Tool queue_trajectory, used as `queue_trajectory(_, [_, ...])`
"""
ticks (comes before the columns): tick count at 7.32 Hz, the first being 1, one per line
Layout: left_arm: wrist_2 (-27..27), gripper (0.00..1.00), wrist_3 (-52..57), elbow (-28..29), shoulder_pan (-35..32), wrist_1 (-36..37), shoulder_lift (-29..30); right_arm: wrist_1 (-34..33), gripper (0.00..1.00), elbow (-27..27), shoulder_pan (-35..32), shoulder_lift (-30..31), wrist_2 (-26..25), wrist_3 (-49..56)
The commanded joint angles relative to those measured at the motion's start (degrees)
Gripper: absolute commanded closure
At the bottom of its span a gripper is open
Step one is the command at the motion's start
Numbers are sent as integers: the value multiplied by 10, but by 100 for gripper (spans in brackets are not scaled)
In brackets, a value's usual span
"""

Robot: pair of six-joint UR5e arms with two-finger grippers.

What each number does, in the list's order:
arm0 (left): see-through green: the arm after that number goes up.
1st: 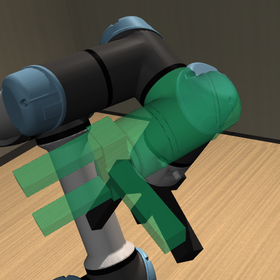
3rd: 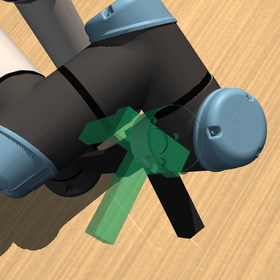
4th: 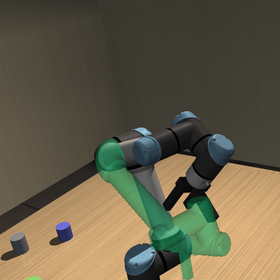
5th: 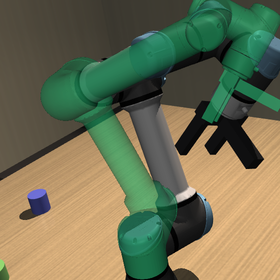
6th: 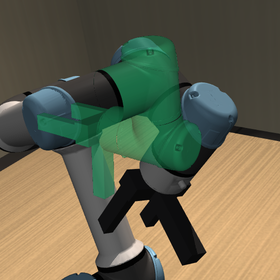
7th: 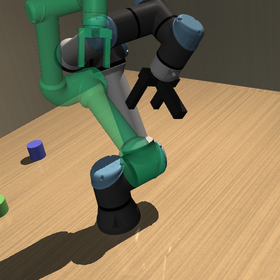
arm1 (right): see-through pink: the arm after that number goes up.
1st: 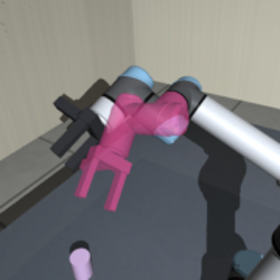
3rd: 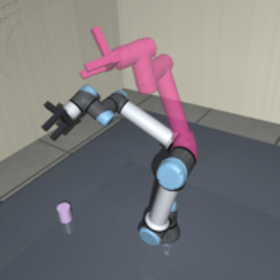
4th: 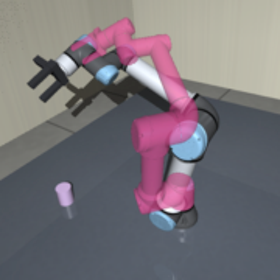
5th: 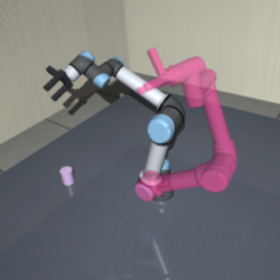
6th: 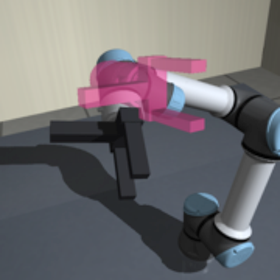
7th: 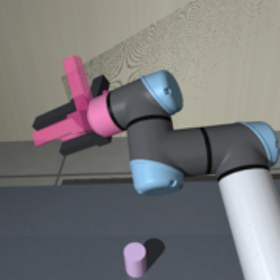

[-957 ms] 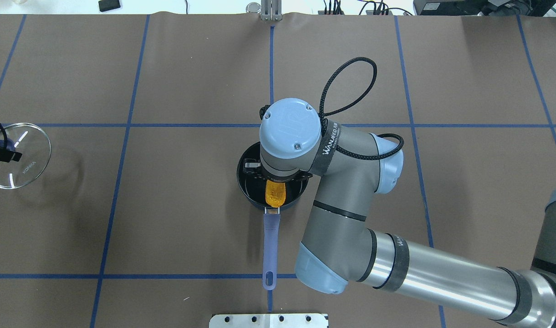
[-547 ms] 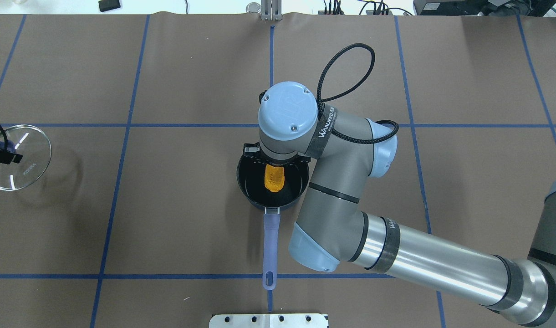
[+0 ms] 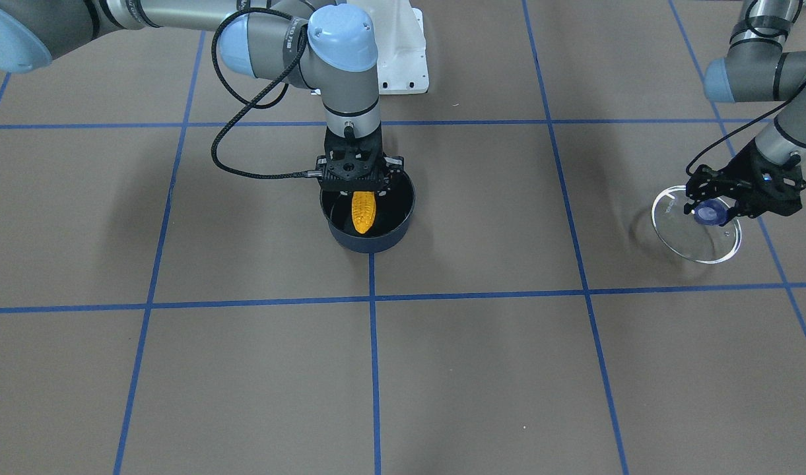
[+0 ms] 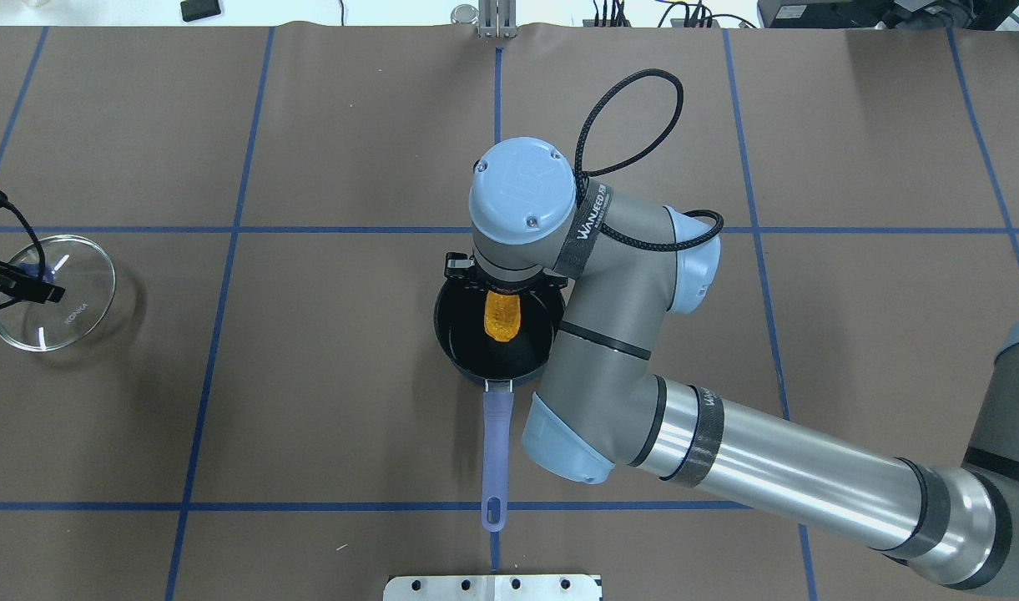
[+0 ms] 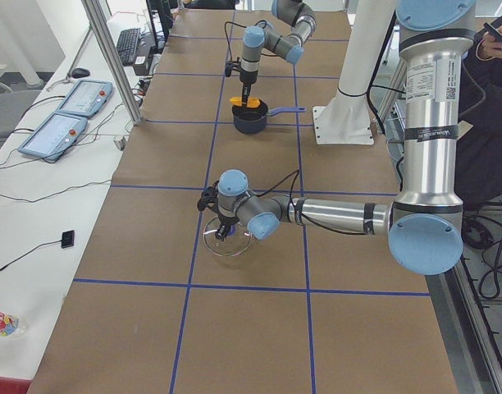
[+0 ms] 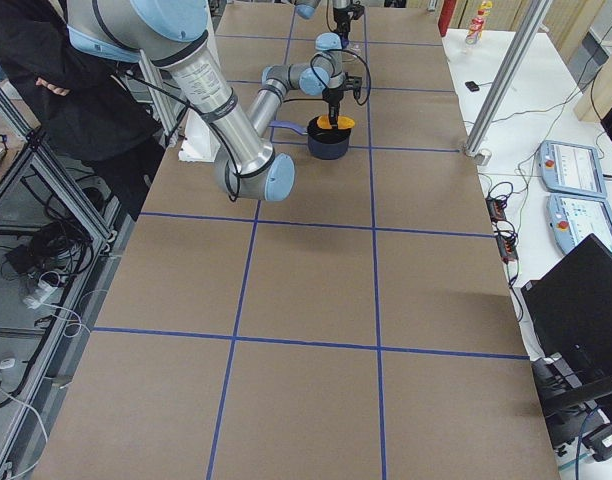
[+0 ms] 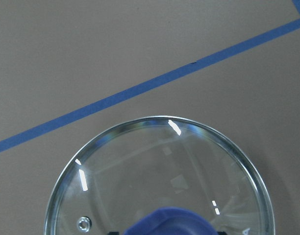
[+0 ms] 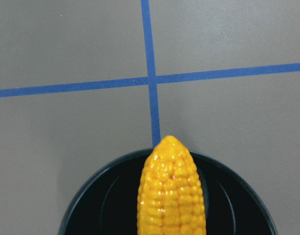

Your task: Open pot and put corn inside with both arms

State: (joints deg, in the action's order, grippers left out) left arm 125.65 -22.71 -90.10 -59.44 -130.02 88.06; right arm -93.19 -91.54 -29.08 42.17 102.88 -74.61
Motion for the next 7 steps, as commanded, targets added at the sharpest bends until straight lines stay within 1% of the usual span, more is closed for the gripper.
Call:
queue_trajectory(1, [-1, 44, -1, 21, 10, -1, 13, 0, 56, 2, 1, -2, 0, -1])
queue_trajectory(2, [-1, 44, -1, 22, 10, -1, 13, 0, 52, 2, 1, -3, -1, -2])
queue_trajectory(3, [-1, 43, -1, 22, 12, -1, 14, 0, 35, 2, 1, -3, -1, -3])
queue_trajectory(5, [-1, 42, -1, 22, 13, -1, 16, 0, 18, 2, 2, -3, -8, -2])
queue_trajectory(6, [-1, 40, -1, 22, 13, -1, 16, 0, 0, 2, 3, -3, -16, -2])
queue_trajectory(7, [-1, 32, 0, 23, 13, -1, 16, 0, 0, 3, 3, -3, -17, -1])
